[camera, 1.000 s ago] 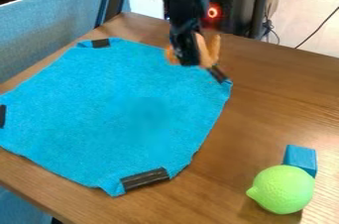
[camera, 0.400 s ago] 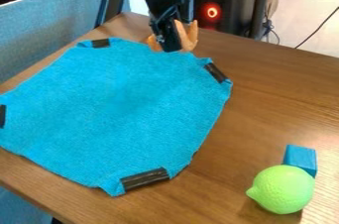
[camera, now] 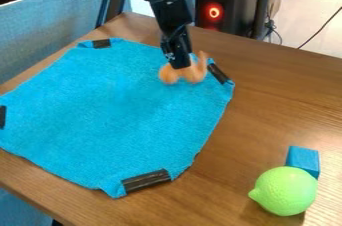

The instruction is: Move the chicken toy to the top right edge of the cloth

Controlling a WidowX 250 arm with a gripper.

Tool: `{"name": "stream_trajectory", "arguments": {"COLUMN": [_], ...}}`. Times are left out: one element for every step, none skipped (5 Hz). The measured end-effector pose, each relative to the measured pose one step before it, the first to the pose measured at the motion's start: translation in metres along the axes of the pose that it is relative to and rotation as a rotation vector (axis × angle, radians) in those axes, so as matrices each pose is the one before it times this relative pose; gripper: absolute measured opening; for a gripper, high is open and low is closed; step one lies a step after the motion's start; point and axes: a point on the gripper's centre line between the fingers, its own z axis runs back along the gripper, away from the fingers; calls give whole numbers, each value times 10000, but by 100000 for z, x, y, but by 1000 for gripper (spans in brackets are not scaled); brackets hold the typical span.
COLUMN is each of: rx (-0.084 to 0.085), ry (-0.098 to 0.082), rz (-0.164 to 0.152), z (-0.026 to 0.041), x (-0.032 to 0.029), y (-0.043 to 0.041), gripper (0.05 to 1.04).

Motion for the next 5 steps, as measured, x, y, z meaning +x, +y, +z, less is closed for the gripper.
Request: {"name": "stream_trajectory", "arguments": {"rx": [-161,-80,160,11,78], "ry": [-40,103,309,-40,1843], "rz": [437,286,509,465,767], "z": [381,749,2731,2901,2803], "x": [-755,-553,-1035,-1423,-1483], "y": [-24,-127,128,119,352], "gripper": [983,1001,999,999,999]}}
